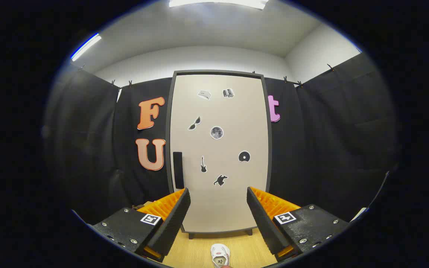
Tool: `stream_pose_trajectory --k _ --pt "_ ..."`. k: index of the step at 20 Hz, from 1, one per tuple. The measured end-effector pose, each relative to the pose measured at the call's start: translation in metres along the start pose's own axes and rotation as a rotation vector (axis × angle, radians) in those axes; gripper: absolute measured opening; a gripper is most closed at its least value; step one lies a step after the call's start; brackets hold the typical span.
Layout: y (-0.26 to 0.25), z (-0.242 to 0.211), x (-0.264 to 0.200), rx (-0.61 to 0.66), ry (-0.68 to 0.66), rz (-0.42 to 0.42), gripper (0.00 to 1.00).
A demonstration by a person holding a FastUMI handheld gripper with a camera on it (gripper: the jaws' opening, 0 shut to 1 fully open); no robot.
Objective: Open the shoe cabinet door, grab the shoes and put them into the shoe cabinet, then close the shoe cabinet door.
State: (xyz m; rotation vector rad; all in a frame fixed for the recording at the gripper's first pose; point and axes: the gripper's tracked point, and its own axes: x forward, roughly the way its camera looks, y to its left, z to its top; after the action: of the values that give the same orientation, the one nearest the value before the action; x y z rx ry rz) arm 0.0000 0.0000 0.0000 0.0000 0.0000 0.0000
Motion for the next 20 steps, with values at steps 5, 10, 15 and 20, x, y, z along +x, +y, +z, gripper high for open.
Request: stream_pose_trajectory --k 5,10,15,20 --pt "0.004 0.000 0.001 -0.009 0.002 0.007 0.95" --pt "0.008 0.000 0.004 -0.008 0.001 0.013 0.95" --pt "0.012 0.001 0.008 -0.003 0.000 0.014 0.95" --pt "0.019 -0.005 0.015 -0.004 0.016 0.024 0.95"
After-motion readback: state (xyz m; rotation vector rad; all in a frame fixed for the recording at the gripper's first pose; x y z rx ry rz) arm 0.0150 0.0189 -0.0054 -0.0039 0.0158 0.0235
